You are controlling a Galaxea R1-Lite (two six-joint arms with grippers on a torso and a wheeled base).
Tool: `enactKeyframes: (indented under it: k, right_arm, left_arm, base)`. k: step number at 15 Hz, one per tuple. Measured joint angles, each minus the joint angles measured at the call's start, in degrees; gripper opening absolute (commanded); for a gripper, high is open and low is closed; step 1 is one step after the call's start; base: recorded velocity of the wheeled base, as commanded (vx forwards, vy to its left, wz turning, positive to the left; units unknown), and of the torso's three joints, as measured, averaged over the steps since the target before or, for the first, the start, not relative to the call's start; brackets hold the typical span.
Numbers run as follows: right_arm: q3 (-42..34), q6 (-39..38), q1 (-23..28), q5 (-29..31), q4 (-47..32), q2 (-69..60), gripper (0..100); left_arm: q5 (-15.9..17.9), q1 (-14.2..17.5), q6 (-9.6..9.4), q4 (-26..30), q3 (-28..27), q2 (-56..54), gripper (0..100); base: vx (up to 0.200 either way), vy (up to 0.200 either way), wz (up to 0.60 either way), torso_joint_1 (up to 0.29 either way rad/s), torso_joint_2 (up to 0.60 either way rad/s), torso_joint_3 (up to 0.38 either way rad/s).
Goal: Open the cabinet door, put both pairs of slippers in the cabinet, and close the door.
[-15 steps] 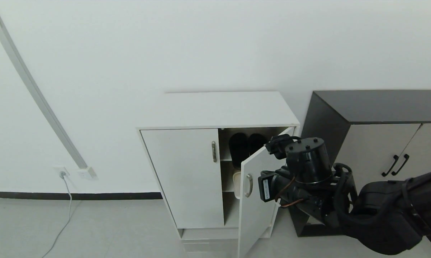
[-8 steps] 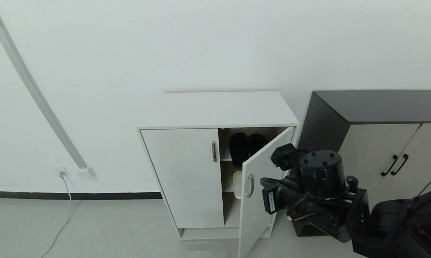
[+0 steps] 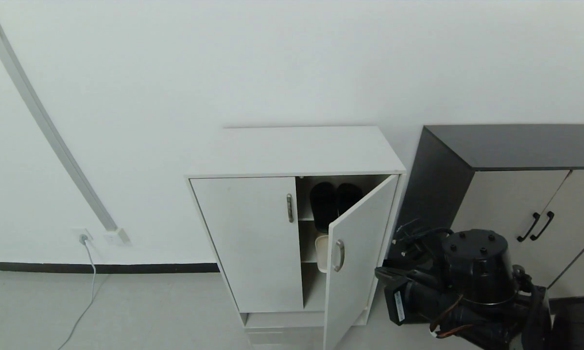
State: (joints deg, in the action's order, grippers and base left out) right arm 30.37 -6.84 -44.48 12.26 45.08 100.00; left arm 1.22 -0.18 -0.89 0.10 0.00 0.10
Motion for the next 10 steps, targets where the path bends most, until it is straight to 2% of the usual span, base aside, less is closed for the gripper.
enactKeyframes:
  k: [2, 6, 10]
  right_arm:
    - [-1.82, 0.27, 0.11, 0.02, 0.0, -1.18, 0]
    - [-3.58, 0.15, 0.0, -1.35, -0.01, -2.47, 0]
    - [-1.66, -0.13, 0.0, -3.12, 1.72, -0.89, 0]
  left_arm:
    - [-0.02, -0.02, 0.0, 0.01, 0.0, 0.0, 0]
    - [0.01, -0.06, 0.0, 0.01, 0.0, 0.0, 0]
    - [0.0, -0.06, 0.0, 0.0, 0.0, 0.0, 0]
  base:
    - [0.2, 0.0, 0.0, 0.01, 0.01, 0.0]
    - [0.0, 0.0, 0.0, 0.0, 0.0, 0.0]
    - [0.0, 0.0, 0.0, 0.0, 0.0, 0.0]
